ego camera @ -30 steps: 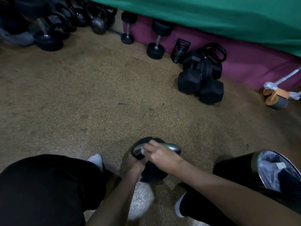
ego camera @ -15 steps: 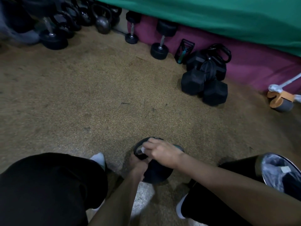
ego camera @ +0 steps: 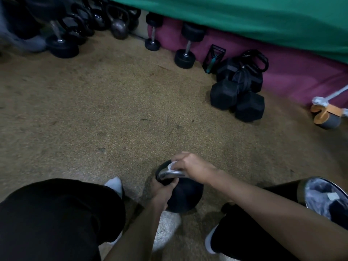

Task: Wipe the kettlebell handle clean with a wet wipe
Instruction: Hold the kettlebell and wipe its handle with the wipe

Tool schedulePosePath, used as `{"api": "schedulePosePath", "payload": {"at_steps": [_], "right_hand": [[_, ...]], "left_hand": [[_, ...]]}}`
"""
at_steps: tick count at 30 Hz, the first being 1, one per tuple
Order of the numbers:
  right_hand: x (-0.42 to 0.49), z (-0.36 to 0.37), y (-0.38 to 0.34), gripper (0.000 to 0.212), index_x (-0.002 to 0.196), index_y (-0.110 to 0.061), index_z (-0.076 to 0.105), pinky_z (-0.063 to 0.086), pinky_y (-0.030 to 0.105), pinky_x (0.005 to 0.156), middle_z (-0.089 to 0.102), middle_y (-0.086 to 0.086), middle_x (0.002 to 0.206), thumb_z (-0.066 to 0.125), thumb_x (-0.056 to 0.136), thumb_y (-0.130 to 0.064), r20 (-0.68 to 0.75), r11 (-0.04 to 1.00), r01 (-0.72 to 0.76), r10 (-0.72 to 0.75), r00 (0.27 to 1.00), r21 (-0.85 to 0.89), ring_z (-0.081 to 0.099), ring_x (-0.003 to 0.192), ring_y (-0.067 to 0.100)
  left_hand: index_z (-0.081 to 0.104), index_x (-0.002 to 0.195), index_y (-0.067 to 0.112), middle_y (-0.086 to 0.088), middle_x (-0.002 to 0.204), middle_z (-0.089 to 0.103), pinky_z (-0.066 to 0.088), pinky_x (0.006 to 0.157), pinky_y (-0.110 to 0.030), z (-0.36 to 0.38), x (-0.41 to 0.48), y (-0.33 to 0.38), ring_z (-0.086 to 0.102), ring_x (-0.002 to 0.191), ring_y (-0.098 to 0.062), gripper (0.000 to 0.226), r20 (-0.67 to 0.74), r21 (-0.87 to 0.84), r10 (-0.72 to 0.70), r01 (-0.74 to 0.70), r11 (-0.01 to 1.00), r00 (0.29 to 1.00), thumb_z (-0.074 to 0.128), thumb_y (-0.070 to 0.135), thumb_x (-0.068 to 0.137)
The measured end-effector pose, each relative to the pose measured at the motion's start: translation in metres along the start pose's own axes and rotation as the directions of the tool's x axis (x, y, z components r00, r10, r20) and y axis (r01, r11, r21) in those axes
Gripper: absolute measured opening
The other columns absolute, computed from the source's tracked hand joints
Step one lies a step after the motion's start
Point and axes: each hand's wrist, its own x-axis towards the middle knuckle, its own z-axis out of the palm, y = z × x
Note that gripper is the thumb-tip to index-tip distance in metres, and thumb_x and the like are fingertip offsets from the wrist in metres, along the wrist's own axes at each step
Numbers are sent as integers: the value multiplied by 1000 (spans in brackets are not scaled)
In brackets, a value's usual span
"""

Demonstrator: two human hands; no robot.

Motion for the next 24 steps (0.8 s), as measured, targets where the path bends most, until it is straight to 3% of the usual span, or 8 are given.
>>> {"api": "schedulePosePath", "payload": {"at_steps": [3,7,11,13,17,19,21,24], "right_hand": [[-10,3,-4,17,91,-14,74,51,30,70,67,2,96,68,77,-6,0,1000,14,-14,1000,15,60,87,23],[4,4,-12,17,91,-9,73,49,31,76,66,6,97,67,78,0,24,997,-18,17,1000,72,58,93,25],[13,-3,-6,11,84,-9,76,38,12,68,69,5,90,75,78,-19,30,983,-63,59,998,171,65,80,19],[5,-10,-7,12,84,-8,76,32,5,68,71,7,89,75,77,-17,21,965,-97,94,995,243,66,78,18],[1,-9,-12,13,84,-10,77,28,-2,74,71,5,90,74,74,-2,31,973,-75,70,997,216,67,83,18],[7,-9,-10,10,87,-9,77,27,-7,71,72,6,95,73,78,-7,32,959,-105,101,994,263,67,85,17],[15,-7,-4,13,91,-8,76,33,-4,75,71,6,102,68,81,-5,31,939,-182,180,983,291,66,92,16],[16,-4,7,21,91,-9,77,46,20,90,73,5,99,63,81,3,55,891,-298,298,953,341,66,95,15]], "left_hand": [[49,138,26,-3,137,59,53,95,-55,-1,-1,2,55,125,-30,88,-4,3,-8,8,1000,1000,91,45,64],[45,140,26,-3,139,57,51,75,-43,0,-3,2,55,124,-32,87,14,-17,-48,48,999,999,90,43,67],[43,143,25,-3,141,55,49,78,-42,0,-4,1,52,126,-31,83,22,-25,-44,45,999,999,88,37,74],[42,144,25,-2,143,53,52,80,-45,0,-3,1,51,128,-32,86,18,-18,-45,45,999,999,88,39,73],[39,144,27,-3,144,52,50,60,-37,-1,-4,3,52,126,-34,91,35,-10,-72,72,997,997,88,45,70],[40,146,27,-4,144,52,49,59,-35,-1,-3,1,52,126,-34,90,34,-12,-51,52,999,998,88,42,71],[41,146,27,-3,146,51,55,72,-43,-1,-1,0,52,128,-32,89,25,-21,-24,25,999,999,89,39,72],[43,144,28,-2,146,50,54,88,-56,-2,-1,-2,51,129,-32,89,16,-39,-12,13,999,1000,90,40,69]]}}
